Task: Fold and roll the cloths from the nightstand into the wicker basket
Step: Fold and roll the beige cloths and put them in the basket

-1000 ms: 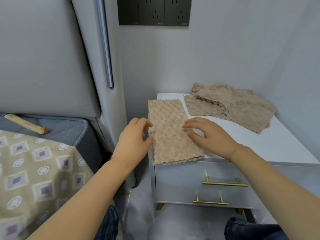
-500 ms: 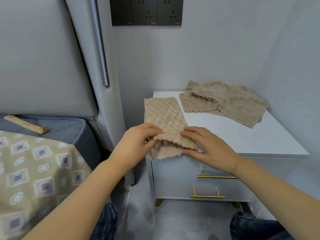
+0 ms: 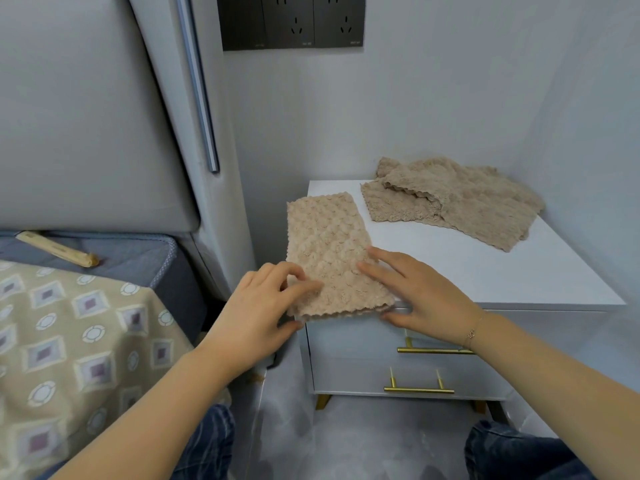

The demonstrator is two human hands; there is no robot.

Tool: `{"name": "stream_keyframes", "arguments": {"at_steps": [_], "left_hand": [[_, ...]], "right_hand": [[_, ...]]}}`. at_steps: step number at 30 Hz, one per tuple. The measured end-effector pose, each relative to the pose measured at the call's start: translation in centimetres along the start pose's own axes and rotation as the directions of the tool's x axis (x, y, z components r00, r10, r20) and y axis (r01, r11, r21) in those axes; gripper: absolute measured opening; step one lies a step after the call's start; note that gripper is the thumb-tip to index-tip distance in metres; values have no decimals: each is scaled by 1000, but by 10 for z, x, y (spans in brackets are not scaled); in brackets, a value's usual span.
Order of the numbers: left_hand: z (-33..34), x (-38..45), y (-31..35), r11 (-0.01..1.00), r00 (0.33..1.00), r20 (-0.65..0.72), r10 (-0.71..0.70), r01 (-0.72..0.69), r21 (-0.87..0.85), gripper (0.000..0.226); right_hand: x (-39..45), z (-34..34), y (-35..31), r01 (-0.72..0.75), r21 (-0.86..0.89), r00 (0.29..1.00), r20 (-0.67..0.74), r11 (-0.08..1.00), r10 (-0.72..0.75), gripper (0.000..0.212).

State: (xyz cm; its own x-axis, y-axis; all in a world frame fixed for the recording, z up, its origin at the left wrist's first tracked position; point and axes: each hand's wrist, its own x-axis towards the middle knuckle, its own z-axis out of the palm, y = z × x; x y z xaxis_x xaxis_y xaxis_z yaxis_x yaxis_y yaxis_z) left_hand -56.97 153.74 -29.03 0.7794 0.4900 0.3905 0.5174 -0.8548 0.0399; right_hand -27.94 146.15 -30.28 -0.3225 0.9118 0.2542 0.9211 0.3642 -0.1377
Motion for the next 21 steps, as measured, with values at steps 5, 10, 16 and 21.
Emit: {"name": "stream_keyframes", "arguments": {"at_steps": [5,10,16,21], "left_hand": [[23,-2,5,999,993,119,7,-13,48,105],[44,8,4,966,1000,22,-15,21,-258,72],[40,20,4,987,998,-65,17,-27,-158,61],[22,22,12,999,985,-170,28,-31,-16,32]], "right_hand": [[9,4,-7,121,-5,992,-47,993,-121,60],[3,4,-3,114,12,984,-140,993,-112,48],[-3,13,0,141,-98,961,-226,985,-159,38],[-3,3,-5,39,147,975,-224,988,-5,32]]}}
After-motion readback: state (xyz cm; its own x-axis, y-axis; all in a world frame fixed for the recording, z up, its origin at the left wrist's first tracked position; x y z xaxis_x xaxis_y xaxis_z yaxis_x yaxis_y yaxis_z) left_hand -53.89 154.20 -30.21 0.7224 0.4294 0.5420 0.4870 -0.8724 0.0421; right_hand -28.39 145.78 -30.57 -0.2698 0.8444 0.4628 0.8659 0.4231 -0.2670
